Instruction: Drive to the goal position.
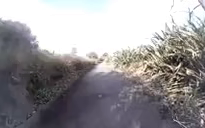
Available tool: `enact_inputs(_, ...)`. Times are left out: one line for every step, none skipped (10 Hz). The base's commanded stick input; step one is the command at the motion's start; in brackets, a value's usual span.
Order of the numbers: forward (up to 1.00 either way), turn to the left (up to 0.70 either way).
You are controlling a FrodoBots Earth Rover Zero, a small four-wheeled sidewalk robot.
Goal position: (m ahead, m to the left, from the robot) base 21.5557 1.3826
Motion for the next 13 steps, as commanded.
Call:
enact_inputs(0.70,-0.28)
enact_inputs(0.70,-0.31)
enact_inputs(0.70,-0.33)
enact_inputs(0.70,-0.35)
enact_inputs(0.70,-0.33)
enact_inputs(0.70,-0.31)
enact_inputs(0.70,-0.30)
enact_inputs(0.70,-0.09)
enact_inputs(0.70,-0.22)
enact_inputs(0.70,-0.35)
enact_inputs(0.70,-0.35)
enact_inputs(0.70,-0.35)
enact_inputs(0.70,-0.29)
